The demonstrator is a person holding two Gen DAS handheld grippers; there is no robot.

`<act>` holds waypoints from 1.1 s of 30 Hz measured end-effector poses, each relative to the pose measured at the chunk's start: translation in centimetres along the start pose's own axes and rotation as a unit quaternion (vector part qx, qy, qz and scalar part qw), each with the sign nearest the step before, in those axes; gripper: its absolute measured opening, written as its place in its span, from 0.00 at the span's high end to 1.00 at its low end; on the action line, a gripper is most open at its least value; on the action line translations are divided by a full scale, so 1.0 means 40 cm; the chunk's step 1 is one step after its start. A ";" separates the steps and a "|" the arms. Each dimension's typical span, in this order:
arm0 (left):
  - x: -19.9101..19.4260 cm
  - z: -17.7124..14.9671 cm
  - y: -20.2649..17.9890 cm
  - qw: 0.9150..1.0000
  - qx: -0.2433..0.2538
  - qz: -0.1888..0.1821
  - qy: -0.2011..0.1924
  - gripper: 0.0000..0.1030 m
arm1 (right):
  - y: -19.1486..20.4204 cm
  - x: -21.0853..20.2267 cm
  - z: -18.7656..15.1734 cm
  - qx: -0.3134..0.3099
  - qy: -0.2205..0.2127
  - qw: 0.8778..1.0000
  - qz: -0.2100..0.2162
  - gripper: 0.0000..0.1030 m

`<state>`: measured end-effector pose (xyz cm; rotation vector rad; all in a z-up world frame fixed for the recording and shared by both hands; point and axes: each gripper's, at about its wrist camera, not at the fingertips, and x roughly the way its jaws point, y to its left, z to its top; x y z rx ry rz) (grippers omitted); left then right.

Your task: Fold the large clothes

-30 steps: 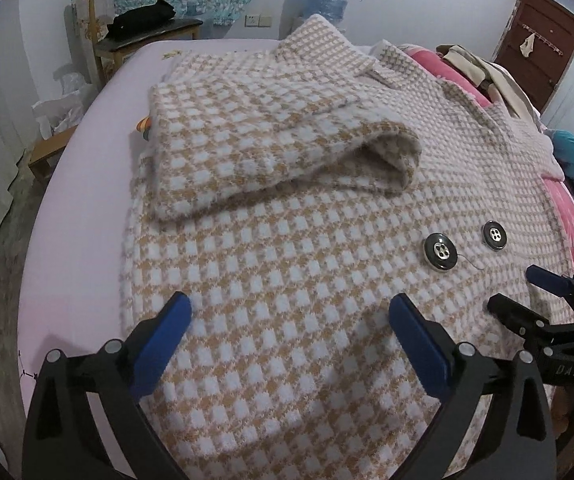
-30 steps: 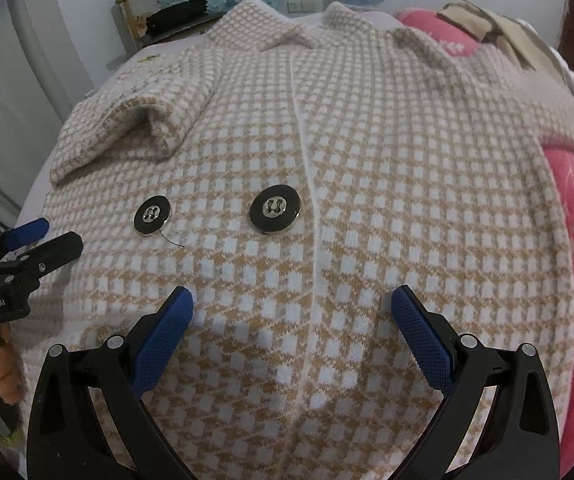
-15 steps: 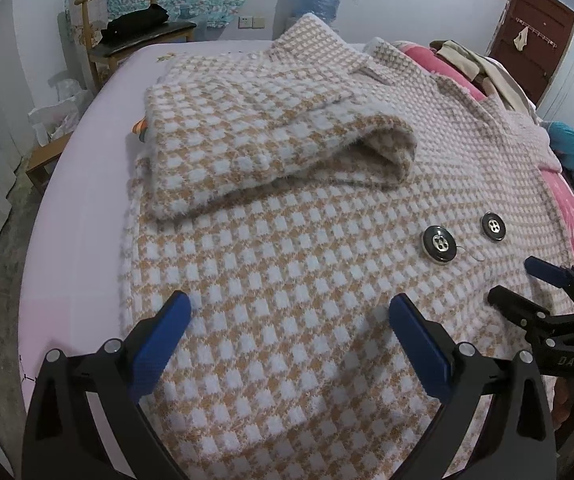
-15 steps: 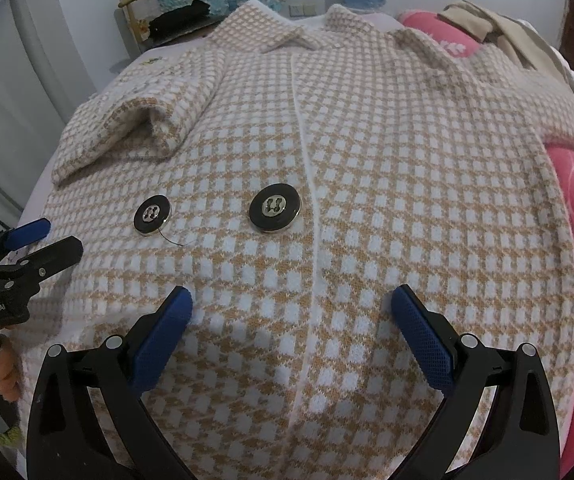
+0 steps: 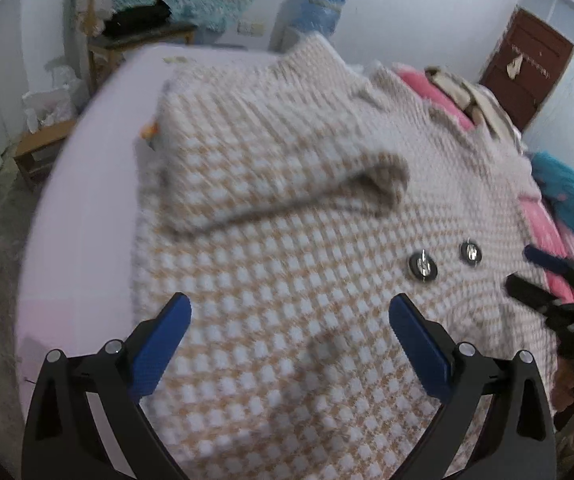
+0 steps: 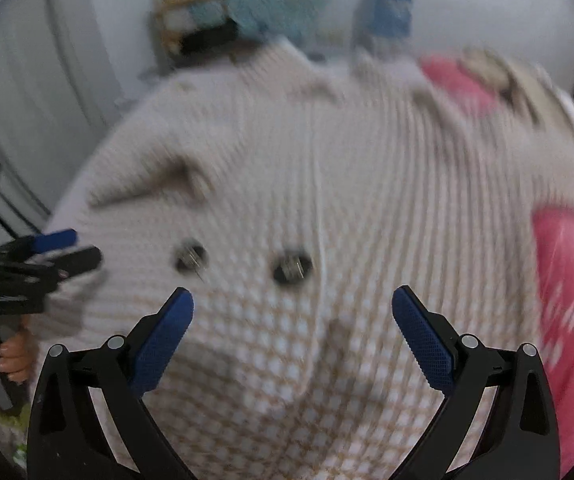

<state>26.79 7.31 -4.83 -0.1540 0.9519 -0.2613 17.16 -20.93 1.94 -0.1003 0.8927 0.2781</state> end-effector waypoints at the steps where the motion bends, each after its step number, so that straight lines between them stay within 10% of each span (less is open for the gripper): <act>1: -0.013 0.003 0.009 1.000 -0.003 0.004 -0.012 0.05 | 0.013 -0.016 0.018 -0.014 -0.015 1.000 0.008 0.07; 12: 0.000 -0.024 0.089 0.998 -0.058 0.033 -0.004 0.05 | 0.241 0.088 0.203 -0.199 -0.051 0.973 0.105 0.14; 21: 0.011 -0.022 0.069 0.998 -0.039 0.048 -0.006 0.05 | 0.309 0.266 0.233 -0.297 -0.002 0.953 0.055 0.26; 25: 0.011 -0.022 0.069 0.998 -0.040 0.047 -0.007 0.05 | 0.280 0.291 0.231 -0.284 0.021 0.956 0.066 0.44; 28: 0.012 -0.022 0.069 0.998 -0.040 0.048 -0.007 0.05 | 0.258 0.274 0.250 -0.255 0.013 0.965 0.060 0.80; 33: 0.014 -0.021 0.067 0.998 -0.037 0.052 -0.005 0.05 | 0.141 0.216 0.303 -0.124 -0.004 0.984 0.126 0.86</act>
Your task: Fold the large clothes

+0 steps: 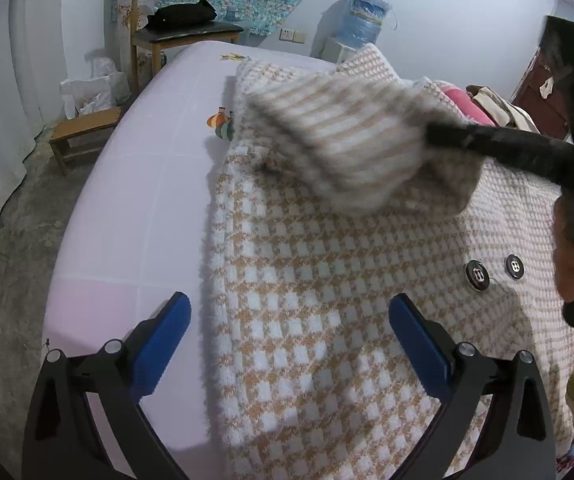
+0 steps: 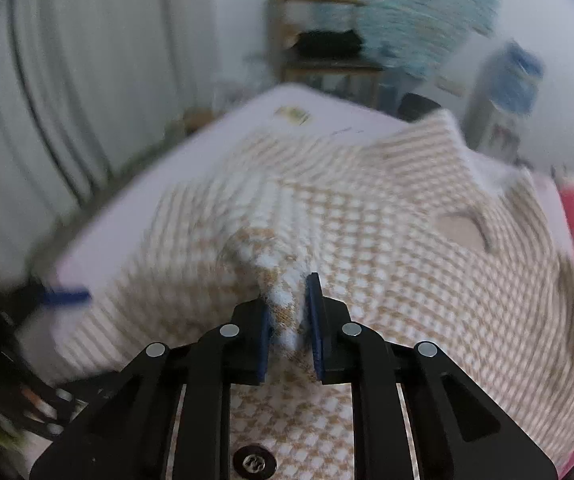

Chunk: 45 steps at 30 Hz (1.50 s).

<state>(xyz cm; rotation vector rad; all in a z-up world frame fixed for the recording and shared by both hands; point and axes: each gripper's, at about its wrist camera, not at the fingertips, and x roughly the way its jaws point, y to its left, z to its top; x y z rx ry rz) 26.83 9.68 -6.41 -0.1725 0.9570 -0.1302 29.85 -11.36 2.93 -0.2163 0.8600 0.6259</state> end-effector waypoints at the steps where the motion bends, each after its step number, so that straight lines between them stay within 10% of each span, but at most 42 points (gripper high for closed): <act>1: -0.001 0.000 0.002 1.000 0.000 0.000 0.000 0.05 | -0.034 -0.018 0.001 0.036 -0.013 0.999 0.013 0.86; 6: 0.000 0.000 0.005 1.000 0.000 0.000 0.001 0.05 | -0.223 -0.123 -0.077 0.239 -0.081 0.963 0.098 0.86; 9: 0.002 0.001 0.002 1.000 0.002 0.002 0.001 0.05 | -0.330 -0.127 -0.179 0.364 -0.086 0.918 0.134 0.83; 14: 0.005 0.001 -0.005 1.000 0.005 0.005 0.001 0.05 | -0.419 -0.110 -0.330 0.457 -0.060 0.882 0.103 0.44; 16: 0.005 0.001 -0.008 1.000 0.007 0.007 0.001 0.05 | -0.436 -0.124 -0.350 0.468 -0.068 0.876 0.099 0.43; 32: 0.013 0.093 0.017 0.996 0.033 0.078 -0.009 0.05 | -0.444 -0.181 -0.375 0.490 -0.010 0.862 0.130 0.21; 37: 0.050 0.127 -0.005 0.988 0.092 0.126 -0.002 0.05 | -0.483 -0.257 -0.358 0.467 -0.024 0.883 0.034 0.21; 45: 0.101 0.151 -0.006 0.978 0.132 0.164 0.013 0.05 | -0.596 -0.175 -0.278 0.415 0.021 0.907 -0.060 0.51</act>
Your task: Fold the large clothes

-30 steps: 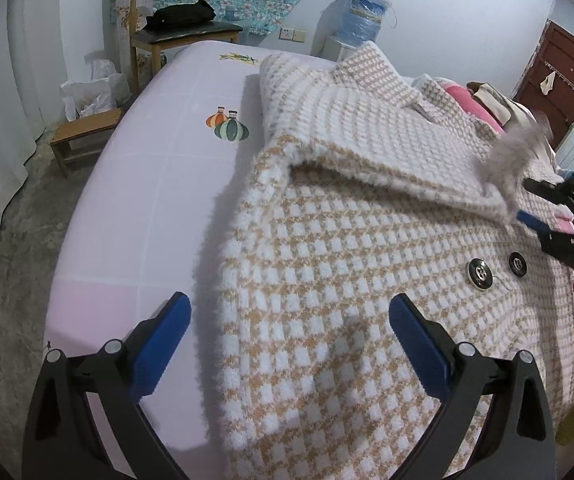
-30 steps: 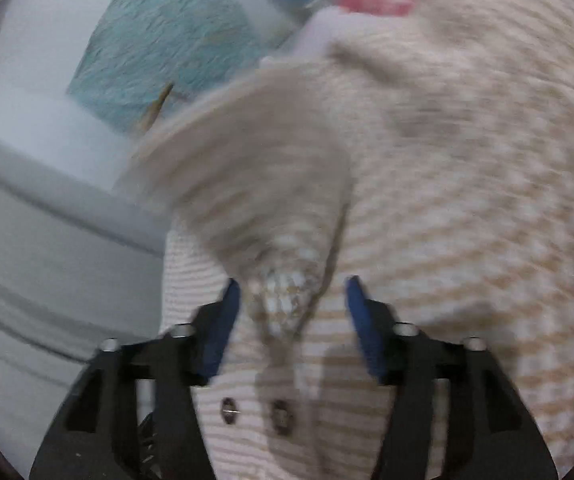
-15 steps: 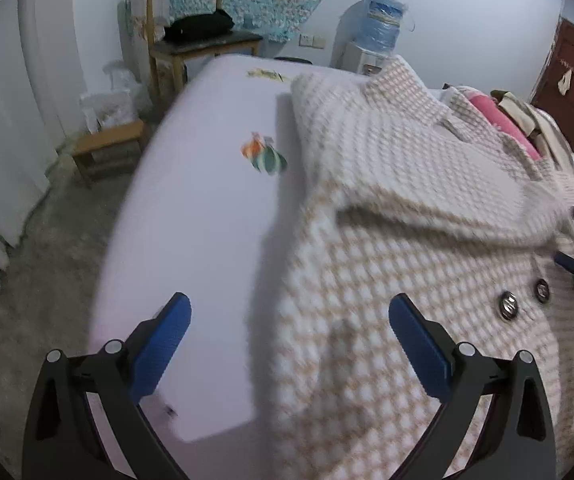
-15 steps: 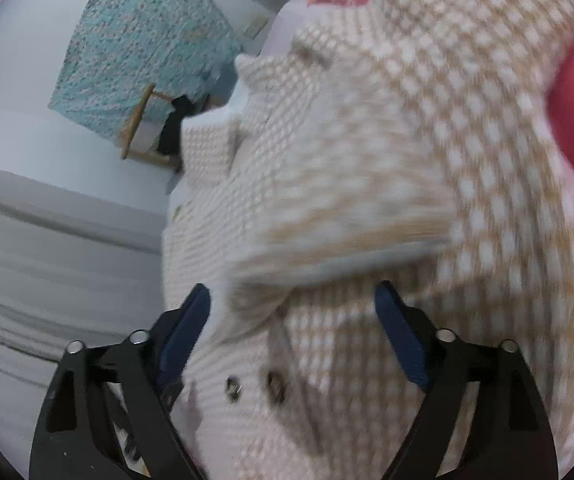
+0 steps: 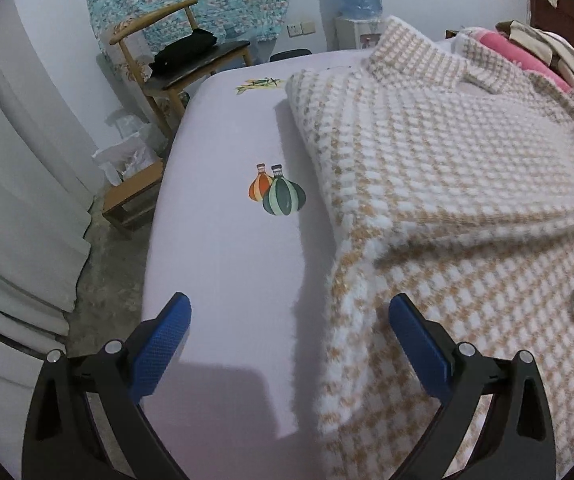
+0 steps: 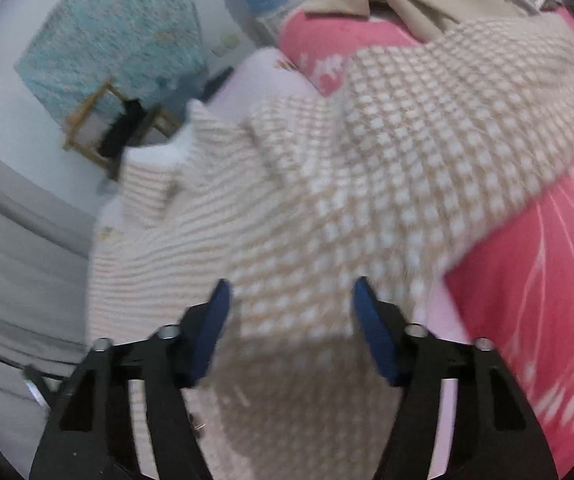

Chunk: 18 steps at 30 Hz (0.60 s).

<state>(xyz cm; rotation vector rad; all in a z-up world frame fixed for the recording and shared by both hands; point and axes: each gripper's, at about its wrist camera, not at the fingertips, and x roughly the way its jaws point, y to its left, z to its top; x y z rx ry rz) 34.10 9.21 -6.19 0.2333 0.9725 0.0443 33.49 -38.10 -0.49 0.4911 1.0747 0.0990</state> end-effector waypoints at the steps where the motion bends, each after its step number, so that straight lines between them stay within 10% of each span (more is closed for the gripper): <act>1: 0.004 0.005 0.003 1.000 -0.002 0.001 0.000 0.05 | -0.008 0.018 0.008 -0.001 0.008 1.000 -0.005 0.57; 8: 0.020 0.017 0.038 0.999 -0.028 0.017 0.000 0.04 | 0.060 0.047 0.043 -0.071 -0.001 0.997 -0.033 0.89; 18: 0.035 0.042 0.028 1.000 -0.026 0.008 -0.013 0.04 | 0.087 0.121 0.083 -0.070 0.018 0.997 -0.022 0.73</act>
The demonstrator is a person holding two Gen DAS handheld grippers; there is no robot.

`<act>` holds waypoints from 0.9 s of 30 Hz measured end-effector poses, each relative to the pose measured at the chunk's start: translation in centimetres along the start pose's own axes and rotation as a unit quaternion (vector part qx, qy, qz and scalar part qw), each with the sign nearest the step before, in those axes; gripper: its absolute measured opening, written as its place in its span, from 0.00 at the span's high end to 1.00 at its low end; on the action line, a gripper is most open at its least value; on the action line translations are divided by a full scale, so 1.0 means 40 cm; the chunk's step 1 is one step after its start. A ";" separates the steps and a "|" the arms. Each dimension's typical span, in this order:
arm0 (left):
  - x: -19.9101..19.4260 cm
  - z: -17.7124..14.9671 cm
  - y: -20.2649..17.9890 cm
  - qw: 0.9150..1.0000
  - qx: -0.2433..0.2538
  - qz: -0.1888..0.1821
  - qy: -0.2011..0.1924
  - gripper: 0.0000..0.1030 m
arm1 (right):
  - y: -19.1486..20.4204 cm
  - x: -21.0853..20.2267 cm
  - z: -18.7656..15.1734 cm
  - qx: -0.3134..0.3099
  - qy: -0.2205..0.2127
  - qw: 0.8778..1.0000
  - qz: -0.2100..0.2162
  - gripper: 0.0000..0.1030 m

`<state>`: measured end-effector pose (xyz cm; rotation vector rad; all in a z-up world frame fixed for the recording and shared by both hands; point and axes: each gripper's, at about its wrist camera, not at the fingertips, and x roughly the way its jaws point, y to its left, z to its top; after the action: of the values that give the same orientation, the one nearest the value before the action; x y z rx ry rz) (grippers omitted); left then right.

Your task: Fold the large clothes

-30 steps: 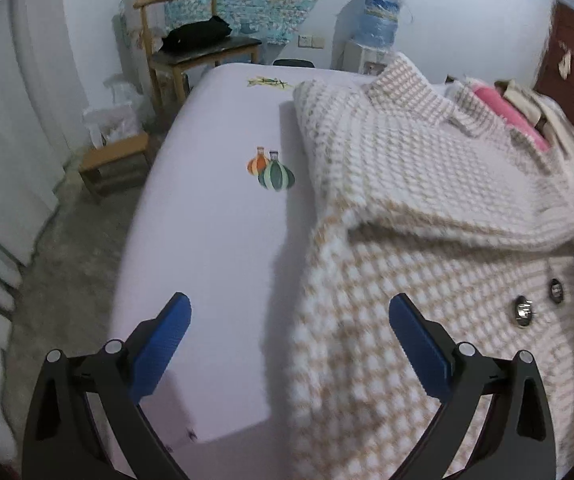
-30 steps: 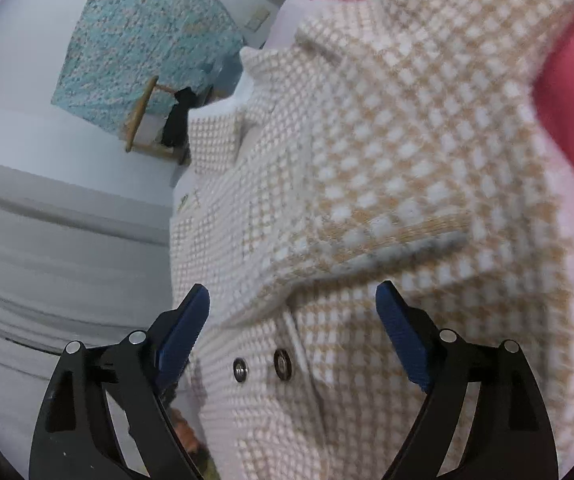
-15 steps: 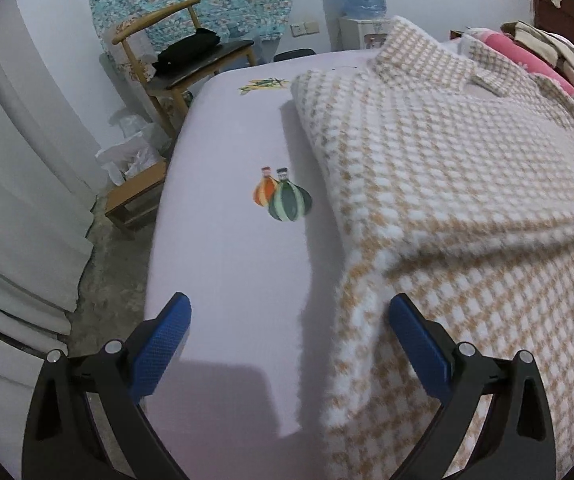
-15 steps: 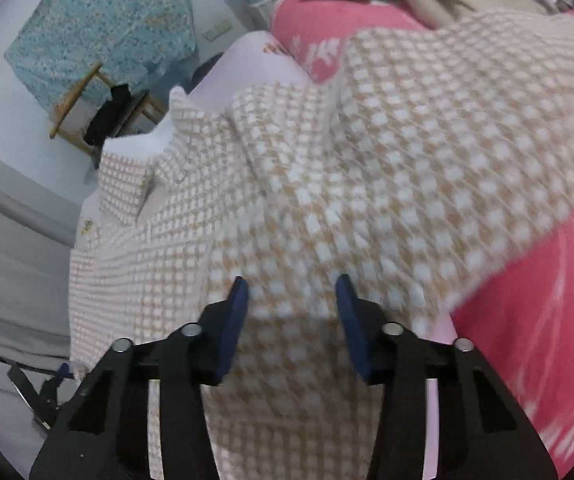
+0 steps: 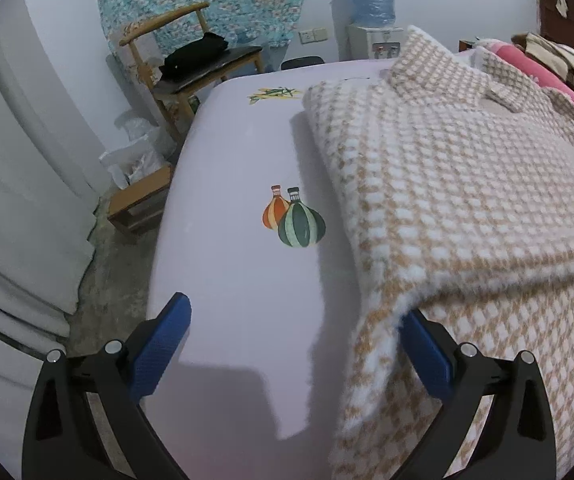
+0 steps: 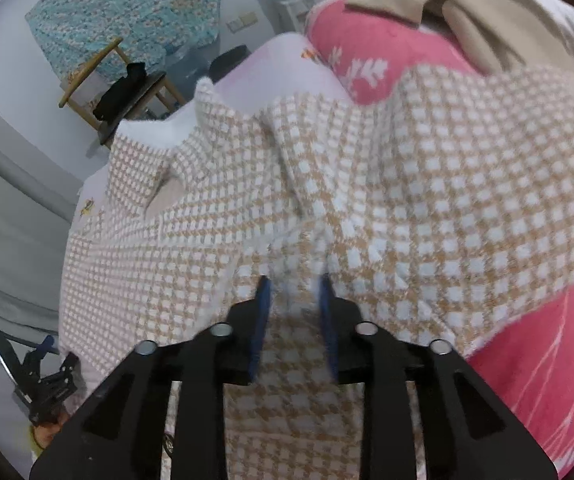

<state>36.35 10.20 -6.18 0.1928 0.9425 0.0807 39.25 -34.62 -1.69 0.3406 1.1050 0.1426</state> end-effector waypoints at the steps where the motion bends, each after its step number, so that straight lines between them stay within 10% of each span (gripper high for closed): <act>1: 0.003 0.001 0.011 1.000 -0.013 0.000 0.001 0.04 | -0.001 -0.006 -0.008 -0.005 0.000 1.000 -0.005 0.76; 4: 0.010 -0.002 0.034 0.999 -0.038 -0.012 0.005 0.04 | 0.018 -0.011 -0.008 -0.025 -0.011 0.999 -0.016 0.91; 18: 0.026 -0.018 0.062 0.996 -0.089 -0.019 0.013 0.04 | 0.261 -0.202 0.112 -0.149 -0.187 0.966 0.094 0.93; 27: 0.021 -0.021 0.050 0.996 -0.087 -0.010 0.013 0.04 | 0.027 0.051 0.092 -0.065 -0.045 0.997 0.021 0.94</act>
<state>36.21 12.41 -6.94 0.0210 0.9590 0.1460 43.51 -33.76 -1.57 0.2525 0.9951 0.2337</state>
